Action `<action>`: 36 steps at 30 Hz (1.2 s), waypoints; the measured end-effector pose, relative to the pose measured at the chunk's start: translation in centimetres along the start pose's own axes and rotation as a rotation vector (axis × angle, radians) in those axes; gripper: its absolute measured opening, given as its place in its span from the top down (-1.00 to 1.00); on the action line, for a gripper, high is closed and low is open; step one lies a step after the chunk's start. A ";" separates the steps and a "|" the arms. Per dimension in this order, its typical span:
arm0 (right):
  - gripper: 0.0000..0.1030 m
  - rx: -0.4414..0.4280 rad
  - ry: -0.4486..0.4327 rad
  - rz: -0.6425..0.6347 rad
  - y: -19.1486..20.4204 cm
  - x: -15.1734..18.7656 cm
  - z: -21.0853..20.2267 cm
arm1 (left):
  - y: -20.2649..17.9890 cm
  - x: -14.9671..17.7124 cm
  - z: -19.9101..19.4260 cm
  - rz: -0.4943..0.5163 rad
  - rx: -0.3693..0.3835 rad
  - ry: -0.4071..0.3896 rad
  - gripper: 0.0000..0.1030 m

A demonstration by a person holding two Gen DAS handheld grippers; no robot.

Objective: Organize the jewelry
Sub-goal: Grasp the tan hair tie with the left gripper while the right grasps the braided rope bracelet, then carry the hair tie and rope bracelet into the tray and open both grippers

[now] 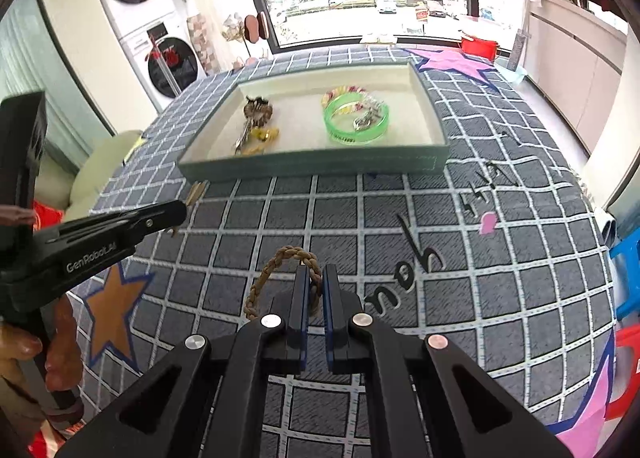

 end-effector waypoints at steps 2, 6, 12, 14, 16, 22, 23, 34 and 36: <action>0.87 -0.007 -0.010 0.010 -0.3 -0.5 -0.6 | 0.0 -0.3 -0.6 -0.005 0.001 -0.016 0.67; 0.87 -0.010 -0.026 0.017 -0.7 -1.5 -1.5 | 0.1 -1.0 -1.4 -0.007 -0.006 -0.041 0.67; 0.87 -0.003 -0.046 0.015 -1.4 -3.5 -2.6 | 0.0 -2.4 -2.2 -0.011 0.003 -0.067 0.67; 0.87 -0.001 -0.053 0.015 -1.6 -4.1 -2.8 | 0.0 -2.9 -2.3 -0.012 0.003 -0.073 0.67; 0.87 -0.003 -0.060 0.021 -1.8 -4.9 -3.0 | 0.2 -3.5 -2.4 -0.013 0.001 -0.080 0.67; 0.87 -0.026 -0.063 0.052 -2.8 -7.4 -2.7 | 0.5 -5.0 -2.1 -0.018 -0.005 -0.089 0.67; 0.87 -0.032 -0.063 0.061 -3.0 -8.1 -2.5 | 0.7 -5.5 -2.0 -0.022 -0.006 -0.091 0.67; 0.87 -0.061 -0.034 0.119 -5.0 -12.7 1.1 | 2.4 -9.4 0.7 -0.055 -0.040 -0.089 0.67; 0.87 -0.055 -0.029 0.118 -5.2 -13.1 1.7 | 2.5 -9.8 1.5 -0.051 -0.050 -0.082 0.67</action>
Point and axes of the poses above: each gripper's, at about its wrist camera, not at the fingertips, and z roughly the way its jaws point, y to its left, x to its underside, the point moved 10 cm from there along z, roughly the way its jaws point, and after that the axes turned 11 degrees about y, right-handed, at the moved point
